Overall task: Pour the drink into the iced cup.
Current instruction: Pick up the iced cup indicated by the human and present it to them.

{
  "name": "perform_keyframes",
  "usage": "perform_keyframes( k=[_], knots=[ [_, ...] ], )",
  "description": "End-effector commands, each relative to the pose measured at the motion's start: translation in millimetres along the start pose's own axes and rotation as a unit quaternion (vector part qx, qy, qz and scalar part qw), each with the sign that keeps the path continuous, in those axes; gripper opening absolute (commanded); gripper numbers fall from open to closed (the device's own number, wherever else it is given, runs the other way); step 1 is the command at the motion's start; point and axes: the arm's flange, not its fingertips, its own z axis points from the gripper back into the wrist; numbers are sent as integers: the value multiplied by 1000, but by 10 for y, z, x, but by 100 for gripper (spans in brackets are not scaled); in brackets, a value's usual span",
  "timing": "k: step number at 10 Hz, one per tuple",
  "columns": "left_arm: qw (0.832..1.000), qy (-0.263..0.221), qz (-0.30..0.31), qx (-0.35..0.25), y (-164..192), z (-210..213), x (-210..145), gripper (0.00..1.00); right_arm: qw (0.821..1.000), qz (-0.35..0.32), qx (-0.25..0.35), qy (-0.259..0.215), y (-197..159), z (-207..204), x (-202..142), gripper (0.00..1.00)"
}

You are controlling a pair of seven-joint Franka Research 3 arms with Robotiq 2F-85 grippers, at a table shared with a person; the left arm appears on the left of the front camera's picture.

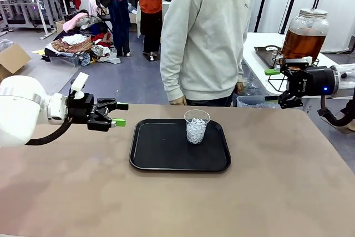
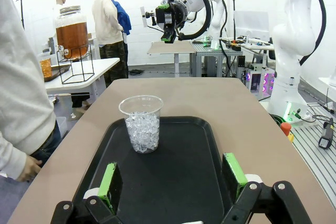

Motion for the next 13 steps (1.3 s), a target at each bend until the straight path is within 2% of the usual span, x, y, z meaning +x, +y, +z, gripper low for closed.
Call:
perform_keyframes(
  k=[1,13],
  knots=[
    [1000,-1,-3,0,-4,1,8,100,1000,1,2,0,13,-5,1,100],
    [1000,-1,-3,0,-4,1,8,100,1000,1,2,0,13,-5,1,100]
  ],
)
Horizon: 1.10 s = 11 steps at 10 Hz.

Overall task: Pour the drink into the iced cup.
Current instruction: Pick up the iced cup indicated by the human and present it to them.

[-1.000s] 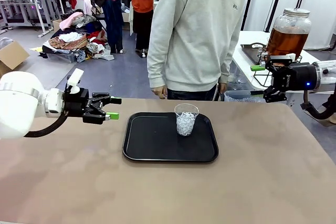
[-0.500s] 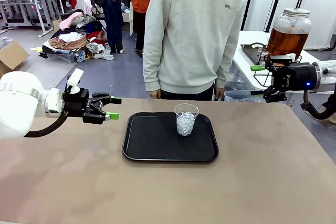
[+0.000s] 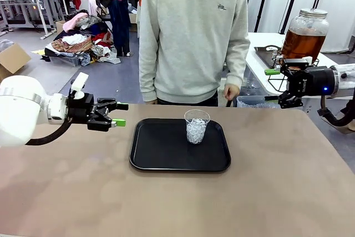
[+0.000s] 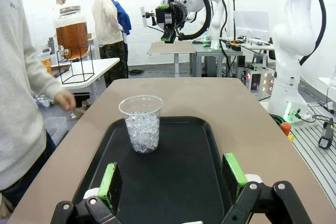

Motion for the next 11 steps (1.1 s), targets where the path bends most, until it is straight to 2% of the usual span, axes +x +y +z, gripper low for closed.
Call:
perform_keyframes(
  k=[1,11],
  knots=[
    [1000,-1,-3,0,-4,1,8,100,1000,1,2,0,13,-5,1,100],
    [1000,-1,-3,0,-4,1,8,100,1000,1,2,0,13,-5,1,100]
  ],
)
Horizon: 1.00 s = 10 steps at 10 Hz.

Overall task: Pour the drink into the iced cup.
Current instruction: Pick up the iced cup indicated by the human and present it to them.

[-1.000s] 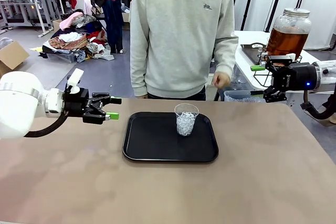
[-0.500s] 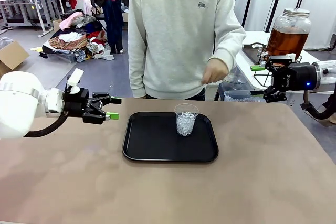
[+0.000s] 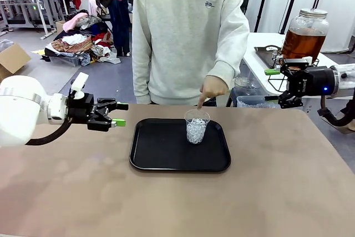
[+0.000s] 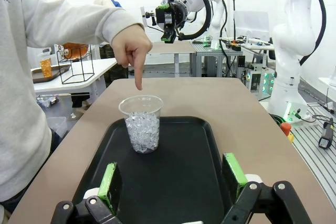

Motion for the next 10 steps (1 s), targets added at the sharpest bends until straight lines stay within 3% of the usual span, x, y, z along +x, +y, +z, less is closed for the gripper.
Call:
perform_keyframes(
  k=[1,10],
  knots=[
    [1000,-1,-3,0,-4,1,8,100,1000,1,2,0,13,-5,1,100],
    [1000,-1,-3,0,-4,1,8,100,1000,1,2,0,13,-5,1,100]
  ],
)
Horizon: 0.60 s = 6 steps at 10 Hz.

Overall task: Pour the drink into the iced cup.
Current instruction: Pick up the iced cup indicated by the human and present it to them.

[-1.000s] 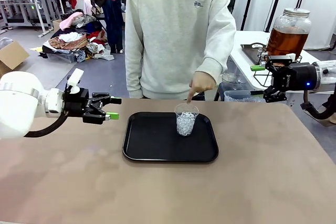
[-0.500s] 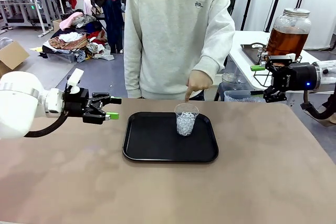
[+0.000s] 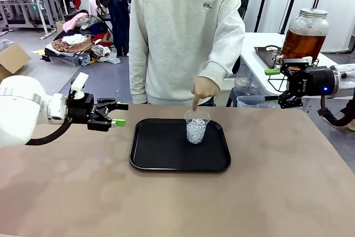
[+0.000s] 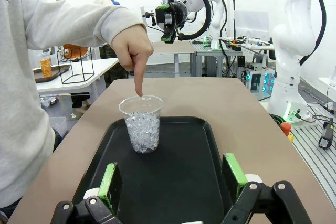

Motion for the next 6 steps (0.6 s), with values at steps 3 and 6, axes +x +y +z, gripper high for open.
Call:
perform_keyframes(
  k=[3,6],
  knots=[
    [1000,-1,-3,0,-4,1,8,100,999,33,4,-8,26,13,4,100],
    [1000,-1,-3,0,-4,1,8,100,980,198,5,-4,84,71,33,100]
  ],
)
